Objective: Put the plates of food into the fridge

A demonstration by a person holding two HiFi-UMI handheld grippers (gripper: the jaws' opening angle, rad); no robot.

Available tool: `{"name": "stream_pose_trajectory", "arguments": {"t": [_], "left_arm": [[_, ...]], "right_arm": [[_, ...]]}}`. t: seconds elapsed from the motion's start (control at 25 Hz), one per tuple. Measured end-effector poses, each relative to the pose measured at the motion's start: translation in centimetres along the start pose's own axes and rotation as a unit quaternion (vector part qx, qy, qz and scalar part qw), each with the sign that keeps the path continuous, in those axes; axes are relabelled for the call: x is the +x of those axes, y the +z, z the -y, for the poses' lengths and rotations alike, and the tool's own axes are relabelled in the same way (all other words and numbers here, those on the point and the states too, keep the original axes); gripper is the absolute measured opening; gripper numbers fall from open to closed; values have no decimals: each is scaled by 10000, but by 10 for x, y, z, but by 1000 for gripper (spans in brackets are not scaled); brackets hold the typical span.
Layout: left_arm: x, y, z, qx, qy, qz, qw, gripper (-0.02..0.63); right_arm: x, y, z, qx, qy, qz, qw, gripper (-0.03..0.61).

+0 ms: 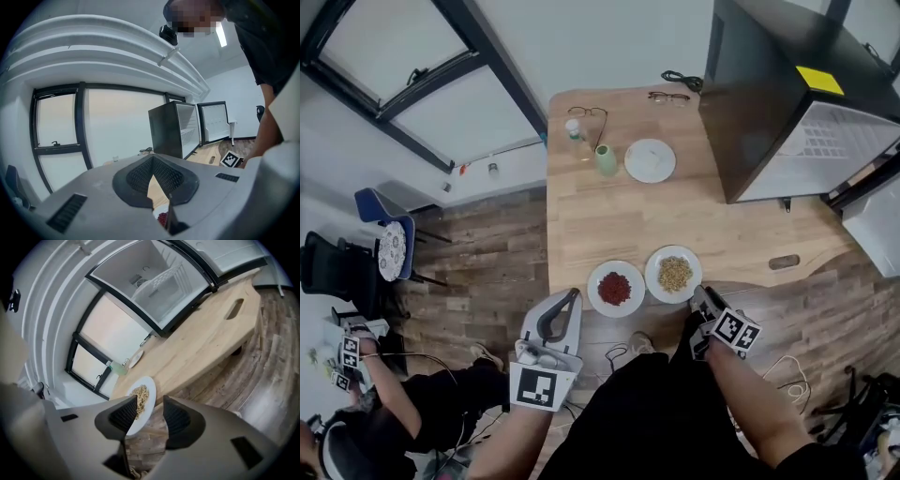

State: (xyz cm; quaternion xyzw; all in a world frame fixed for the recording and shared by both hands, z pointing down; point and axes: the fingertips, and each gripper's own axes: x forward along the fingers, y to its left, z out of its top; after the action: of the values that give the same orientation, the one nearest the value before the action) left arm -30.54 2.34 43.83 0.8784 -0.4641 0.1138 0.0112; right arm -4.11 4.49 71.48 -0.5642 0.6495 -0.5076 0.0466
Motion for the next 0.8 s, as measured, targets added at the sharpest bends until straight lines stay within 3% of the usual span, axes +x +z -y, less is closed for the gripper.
{"name": "stream_pose_trajectory", "arguments": {"t": [0.24, 0.44, 0.56, 0.8], "left_arm": [[0, 1, 6, -253, 129, 56, 9996, 3], [-6, 1, 5, -192, 205, -28, 9996, 3], [-9, 3, -1, -218, 314, -30, 9993, 3], [-9, 2, -1, -245, 333, 35, 9991, 3]], "right_arm": [[15, -16, 2, 517, -26, -256, 9983, 172], [28, -29, 5, 1052, 5, -336, 9939, 166], [28, -25, -3, 1039, 144, -344, 9939, 79], [25, -11, -27, 1685, 713, -291, 9827, 31]]}}
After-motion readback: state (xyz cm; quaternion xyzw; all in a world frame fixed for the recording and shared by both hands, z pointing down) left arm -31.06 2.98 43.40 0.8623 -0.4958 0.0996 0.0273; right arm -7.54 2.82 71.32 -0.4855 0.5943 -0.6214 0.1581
